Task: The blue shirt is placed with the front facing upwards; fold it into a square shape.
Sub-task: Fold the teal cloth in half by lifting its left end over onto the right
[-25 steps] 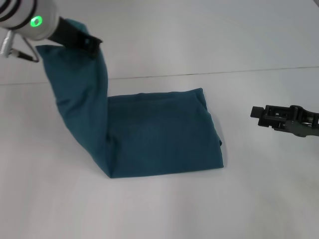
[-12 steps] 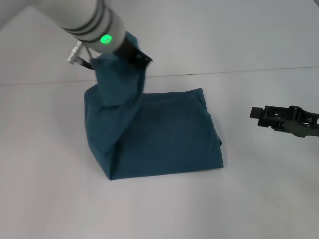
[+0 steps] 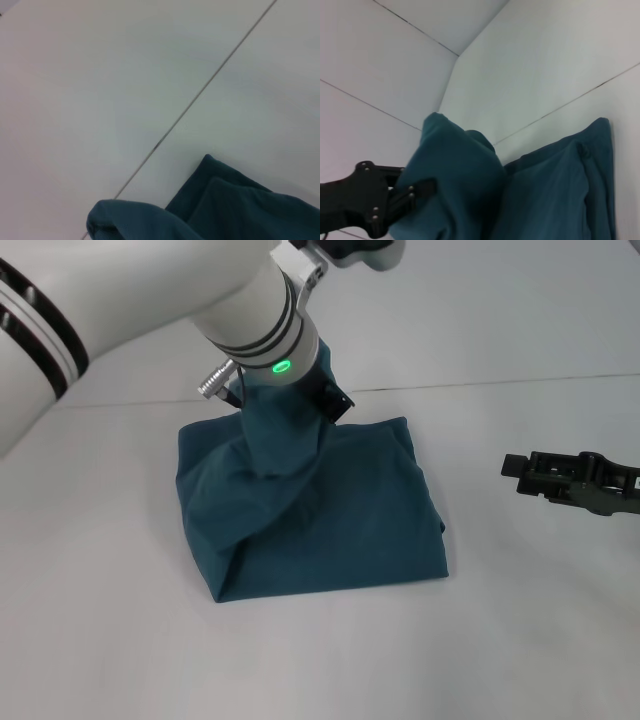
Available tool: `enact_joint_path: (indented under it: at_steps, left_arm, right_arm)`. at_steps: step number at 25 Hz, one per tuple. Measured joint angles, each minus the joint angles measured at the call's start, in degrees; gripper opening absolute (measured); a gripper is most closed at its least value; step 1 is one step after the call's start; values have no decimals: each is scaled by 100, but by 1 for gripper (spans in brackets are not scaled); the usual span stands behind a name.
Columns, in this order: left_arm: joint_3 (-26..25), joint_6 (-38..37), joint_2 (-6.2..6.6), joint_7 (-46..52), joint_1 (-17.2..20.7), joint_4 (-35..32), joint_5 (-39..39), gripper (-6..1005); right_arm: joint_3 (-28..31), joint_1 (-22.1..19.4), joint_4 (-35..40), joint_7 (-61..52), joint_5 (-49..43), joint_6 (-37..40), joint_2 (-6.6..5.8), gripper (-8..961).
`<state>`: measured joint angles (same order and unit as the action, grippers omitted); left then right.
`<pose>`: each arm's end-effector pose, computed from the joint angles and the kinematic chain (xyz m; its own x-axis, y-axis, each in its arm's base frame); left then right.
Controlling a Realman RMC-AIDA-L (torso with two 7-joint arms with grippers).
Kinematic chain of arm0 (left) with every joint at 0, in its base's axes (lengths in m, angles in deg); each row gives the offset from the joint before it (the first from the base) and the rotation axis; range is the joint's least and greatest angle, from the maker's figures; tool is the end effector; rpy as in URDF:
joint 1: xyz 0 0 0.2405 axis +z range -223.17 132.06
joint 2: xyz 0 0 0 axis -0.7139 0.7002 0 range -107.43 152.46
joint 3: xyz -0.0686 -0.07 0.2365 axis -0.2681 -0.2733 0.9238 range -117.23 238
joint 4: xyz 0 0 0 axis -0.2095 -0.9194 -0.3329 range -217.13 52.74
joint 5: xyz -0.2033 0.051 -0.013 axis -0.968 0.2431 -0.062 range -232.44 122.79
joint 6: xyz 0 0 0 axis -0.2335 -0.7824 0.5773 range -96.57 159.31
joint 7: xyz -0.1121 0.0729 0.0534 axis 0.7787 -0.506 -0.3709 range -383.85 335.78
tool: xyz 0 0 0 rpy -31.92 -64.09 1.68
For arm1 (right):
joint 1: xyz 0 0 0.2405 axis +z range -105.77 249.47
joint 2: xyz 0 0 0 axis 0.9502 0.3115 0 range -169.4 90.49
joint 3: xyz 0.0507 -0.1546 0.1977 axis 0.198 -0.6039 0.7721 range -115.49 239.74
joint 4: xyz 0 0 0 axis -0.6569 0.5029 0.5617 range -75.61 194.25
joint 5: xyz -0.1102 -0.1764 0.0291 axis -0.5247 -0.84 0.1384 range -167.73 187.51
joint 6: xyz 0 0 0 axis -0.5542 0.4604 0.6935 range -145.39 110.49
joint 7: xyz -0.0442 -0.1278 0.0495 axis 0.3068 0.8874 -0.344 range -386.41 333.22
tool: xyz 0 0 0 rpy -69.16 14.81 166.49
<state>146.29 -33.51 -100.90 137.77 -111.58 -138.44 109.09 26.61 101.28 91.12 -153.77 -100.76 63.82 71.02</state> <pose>-0.0234 0.4413 -0.0615 0.9021 0.4066 -0.1447 0.2225 -0.7254 -0.6513 0.3115 0.3533 0.0609 0.0693 -0.7941 -0.6038 -0.9602 -0.2172 0.1754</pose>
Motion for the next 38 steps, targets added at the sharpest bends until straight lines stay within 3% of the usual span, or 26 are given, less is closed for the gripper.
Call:
enact_joint_path:
  at_steps: [16, 25, 38]
  left_arm:
    - [91, 97, -57, -8, -29, 40, -7, 78]
    - [-449, -486, -97, 223, -255, 5, -26, 79]
    - [-423, -454, -98, 239, -300, 72, -27, 78]
  right_arm:
    - [3, -11, -8, 0, 0, -3, 0, 620]
    - [1, -7, -49, -8, 0, -39, 0, 620]
    - [0, 19, -68, 0, 0, -59, 0, 620]
